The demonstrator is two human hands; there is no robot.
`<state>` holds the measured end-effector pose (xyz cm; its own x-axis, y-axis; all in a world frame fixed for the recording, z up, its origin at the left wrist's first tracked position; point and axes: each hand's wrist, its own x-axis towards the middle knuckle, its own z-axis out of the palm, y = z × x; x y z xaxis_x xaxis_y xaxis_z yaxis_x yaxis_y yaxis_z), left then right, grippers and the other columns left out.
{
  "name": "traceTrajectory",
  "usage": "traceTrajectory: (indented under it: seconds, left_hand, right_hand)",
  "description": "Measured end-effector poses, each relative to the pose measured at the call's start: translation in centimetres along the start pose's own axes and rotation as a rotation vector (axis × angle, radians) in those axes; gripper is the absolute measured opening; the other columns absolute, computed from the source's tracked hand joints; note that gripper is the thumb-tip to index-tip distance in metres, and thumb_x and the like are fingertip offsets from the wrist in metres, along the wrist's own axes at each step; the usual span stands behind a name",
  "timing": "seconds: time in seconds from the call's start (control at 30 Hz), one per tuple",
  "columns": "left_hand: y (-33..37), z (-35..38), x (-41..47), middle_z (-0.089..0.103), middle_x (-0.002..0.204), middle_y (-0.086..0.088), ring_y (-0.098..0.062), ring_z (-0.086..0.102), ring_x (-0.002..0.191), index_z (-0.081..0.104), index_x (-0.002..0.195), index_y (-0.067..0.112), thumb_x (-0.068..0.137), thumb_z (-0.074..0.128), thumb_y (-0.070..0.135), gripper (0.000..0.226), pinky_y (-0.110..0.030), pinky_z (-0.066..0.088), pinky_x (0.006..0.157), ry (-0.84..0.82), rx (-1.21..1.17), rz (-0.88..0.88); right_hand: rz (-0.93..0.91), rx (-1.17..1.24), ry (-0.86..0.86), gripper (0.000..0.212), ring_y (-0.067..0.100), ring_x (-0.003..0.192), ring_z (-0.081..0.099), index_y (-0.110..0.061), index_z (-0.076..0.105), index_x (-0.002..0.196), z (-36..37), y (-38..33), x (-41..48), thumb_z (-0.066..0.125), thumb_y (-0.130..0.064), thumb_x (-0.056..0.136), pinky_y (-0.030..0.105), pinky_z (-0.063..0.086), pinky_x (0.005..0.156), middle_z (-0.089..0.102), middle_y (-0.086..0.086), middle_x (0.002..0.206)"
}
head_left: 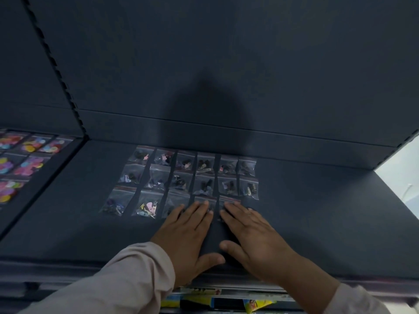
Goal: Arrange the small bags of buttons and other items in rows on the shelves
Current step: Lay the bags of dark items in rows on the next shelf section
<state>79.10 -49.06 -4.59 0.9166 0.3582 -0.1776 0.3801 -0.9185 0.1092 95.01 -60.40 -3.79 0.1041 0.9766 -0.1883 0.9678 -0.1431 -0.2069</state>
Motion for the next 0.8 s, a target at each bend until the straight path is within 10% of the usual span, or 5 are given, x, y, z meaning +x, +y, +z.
traceTrajectory:
  seconds: [0.17, 0.33, 0.8]
  left_hand:
    - [0.1, 0.2, 0.0, -0.020, 0.156, -0.001, -0.013, -0.021, 0.142, -0.009, 0.149, 0.018, 0.065, -0.003, 0.079, 0.104, -0.032, -0.021, 0.108, 0.055, 0.023, -0.016]
    - [-0.4, 0.9, 0.2, 0.059, 0.130, -0.007, -0.021, 0.058, 0.118, 0.061, 0.123, 0.013, 0.086, 0.015, 0.075, 0.086, -0.039, 0.024, 0.098, 0.102, 0.001, -0.025]
    - [-1.5, 0.2, -1.2, 0.056, 0.133, -0.009, -0.025, 0.055, 0.122, 0.059, 0.125, 0.012, 0.091, 0.012, 0.066, 0.079, -0.040, 0.027, 0.096, 0.297, 0.090, -0.130]
  right_hand:
    - [0.005, 0.001, -0.010, 0.093, 0.001, 0.138, -0.018, -0.026, 0.004, 0.150, -0.1, -0.1, 0.1, -0.002, -0.074, 0.071, 0.025, -0.012, 0.114, -0.008, -0.010, 0.158]
    - [0.003, 0.010, -0.001, 0.093, -0.001, 0.136, -0.017, -0.026, 0.006, 0.150, -0.2, -0.1, 0.2, 0.000, -0.074, 0.071, 0.023, -0.012, 0.113, -0.006, -0.009, 0.158]
    - [-0.039, -0.007, 0.073, 0.079, 0.007, 0.143, -0.009, -0.032, 0.011, 0.149, -1.7, -1.9, 0.8, 0.003, -0.068, 0.079, 0.026, -0.007, 0.115, -0.004, -0.011, 0.158]
